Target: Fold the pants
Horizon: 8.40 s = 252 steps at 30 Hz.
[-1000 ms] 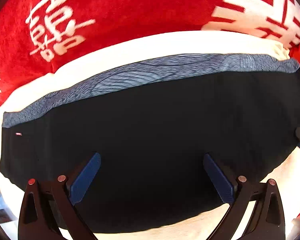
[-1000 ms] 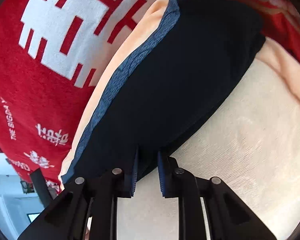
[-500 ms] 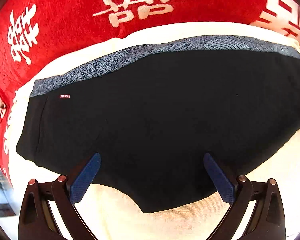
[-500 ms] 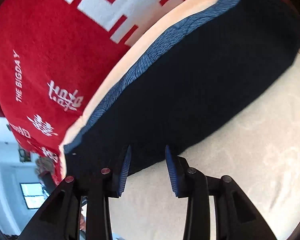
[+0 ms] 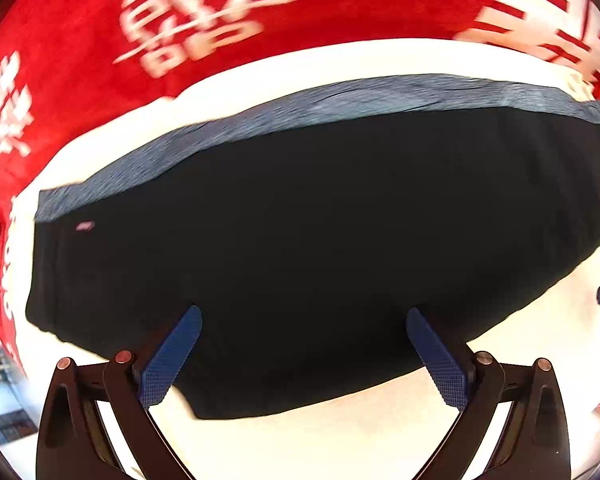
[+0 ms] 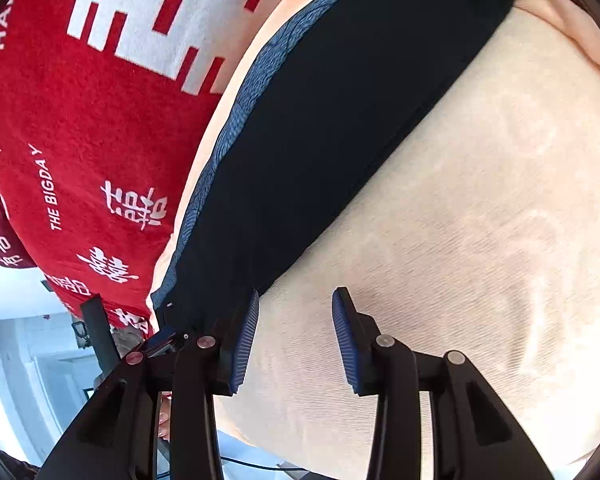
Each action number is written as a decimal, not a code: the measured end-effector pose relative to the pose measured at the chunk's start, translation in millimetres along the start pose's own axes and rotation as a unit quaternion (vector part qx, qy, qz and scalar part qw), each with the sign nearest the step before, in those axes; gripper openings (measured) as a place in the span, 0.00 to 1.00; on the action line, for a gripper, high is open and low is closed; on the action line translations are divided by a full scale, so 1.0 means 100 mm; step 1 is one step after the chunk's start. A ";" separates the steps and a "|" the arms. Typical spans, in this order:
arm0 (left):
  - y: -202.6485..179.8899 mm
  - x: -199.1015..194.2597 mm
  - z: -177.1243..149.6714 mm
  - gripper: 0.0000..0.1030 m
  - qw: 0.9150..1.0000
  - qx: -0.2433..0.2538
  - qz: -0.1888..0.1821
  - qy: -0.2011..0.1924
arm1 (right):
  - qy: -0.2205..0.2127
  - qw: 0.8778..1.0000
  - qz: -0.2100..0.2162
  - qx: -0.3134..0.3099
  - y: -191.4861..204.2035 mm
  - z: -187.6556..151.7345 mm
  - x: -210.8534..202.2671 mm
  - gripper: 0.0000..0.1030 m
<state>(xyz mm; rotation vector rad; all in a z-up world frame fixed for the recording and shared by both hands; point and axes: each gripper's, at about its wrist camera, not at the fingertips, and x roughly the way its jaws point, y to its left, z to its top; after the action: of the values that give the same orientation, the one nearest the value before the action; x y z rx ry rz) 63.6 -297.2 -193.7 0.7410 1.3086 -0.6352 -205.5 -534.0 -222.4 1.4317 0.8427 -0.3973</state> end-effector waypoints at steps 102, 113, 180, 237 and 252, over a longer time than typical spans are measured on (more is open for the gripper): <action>1.58 -0.42 -0.20 0.88 0.974 -0.085 -0.201 -0.065 | 0.039 0.991 -0.027 -0.123 1.90 -0.74 1.20 0.56; 0.61 0.05 0.14 0.78 0.973 -0.032 -0.229 -0.005 | 0.020 0.996 0.051 0.070 1.20 -0.52 1.36 0.35; 1.16 -0.67 -1.00 0.92 0.982 -0.167 -0.084 -0.028 | 0.074 0.918 -0.188 -0.340 2.51 -0.68 1.73 0.66; 2.36 -0.53 -1.55 0.92 0.972 -0.204 -0.114 -0.018 | 0.079 0.912 -0.248 -0.317 2.56 -1.85 1.93 0.81; 2.53 -0.31 -1.19 0.92 0.964 -0.249 -0.089 -0.003 | 0.058 0.908 -0.223 -0.350 2.90 -1.23 2.20 0.69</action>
<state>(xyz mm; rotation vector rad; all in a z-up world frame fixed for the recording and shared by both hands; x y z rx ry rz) 182.2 -46.6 -143.9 0.2102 1.4616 -0.4203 110.7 -322.6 -166.3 0.5922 1.2604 -0.3023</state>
